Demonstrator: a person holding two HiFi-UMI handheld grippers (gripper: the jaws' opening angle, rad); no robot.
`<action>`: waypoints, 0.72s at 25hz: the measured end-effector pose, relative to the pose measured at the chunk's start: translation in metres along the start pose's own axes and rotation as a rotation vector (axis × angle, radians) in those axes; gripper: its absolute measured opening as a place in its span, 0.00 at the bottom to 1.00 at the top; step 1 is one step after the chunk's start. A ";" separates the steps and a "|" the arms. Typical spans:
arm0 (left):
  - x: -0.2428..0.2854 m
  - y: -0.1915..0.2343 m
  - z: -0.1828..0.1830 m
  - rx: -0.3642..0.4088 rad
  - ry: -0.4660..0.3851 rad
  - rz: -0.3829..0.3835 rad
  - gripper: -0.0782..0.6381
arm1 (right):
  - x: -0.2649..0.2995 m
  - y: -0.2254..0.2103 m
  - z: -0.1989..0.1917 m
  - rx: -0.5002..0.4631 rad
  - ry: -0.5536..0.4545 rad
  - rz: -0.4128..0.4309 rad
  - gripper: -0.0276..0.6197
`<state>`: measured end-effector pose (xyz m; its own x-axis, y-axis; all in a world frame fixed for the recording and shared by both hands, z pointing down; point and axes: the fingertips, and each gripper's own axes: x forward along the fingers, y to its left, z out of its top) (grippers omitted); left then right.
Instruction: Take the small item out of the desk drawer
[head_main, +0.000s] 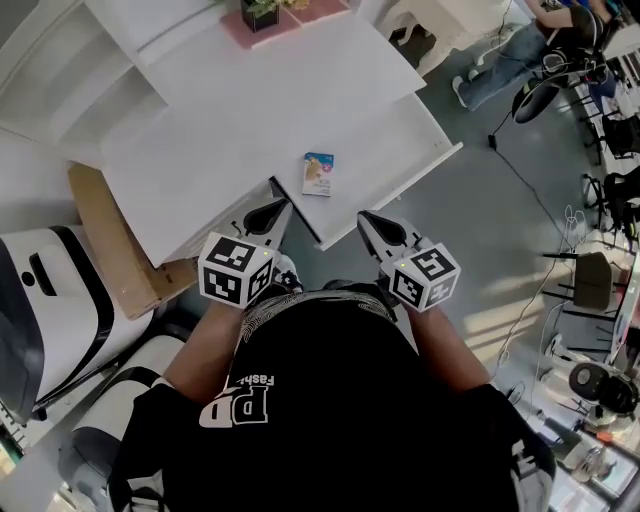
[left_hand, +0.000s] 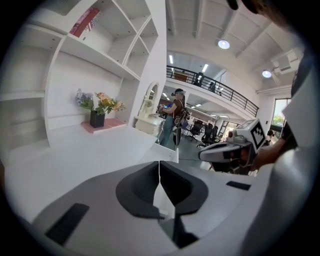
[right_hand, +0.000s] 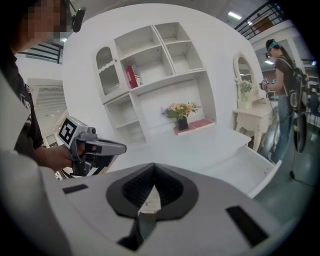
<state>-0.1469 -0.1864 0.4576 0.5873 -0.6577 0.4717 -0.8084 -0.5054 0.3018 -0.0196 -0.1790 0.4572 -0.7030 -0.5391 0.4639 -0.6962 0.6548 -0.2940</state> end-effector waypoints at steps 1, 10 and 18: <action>0.002 0.003 0.001 0.007 0.008 -0.005 0.13 | 0.004 -0.001 0.002 0.004 -0.003 -0.006 0.06; 0.024 0.005 0.004 0.027 0.045 -0.048 0.13 | 0.020 -0.016 0.017 0.013 -0.007 -0.016 0.06; 0.063 0.010 -0.003 0.038 0.098 0.030 0.13 | 0.029 -0.049 0.021 -0.011 0.034 0.055 0.06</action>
<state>-0.1175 -0.2314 0.4927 0.5548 -0.6162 0.5590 -0.8223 -0.5083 0.2559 -0.0093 -0.2378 0.4672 -0.7346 -0.4842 0.4753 -0.6550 0.6887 -0.3107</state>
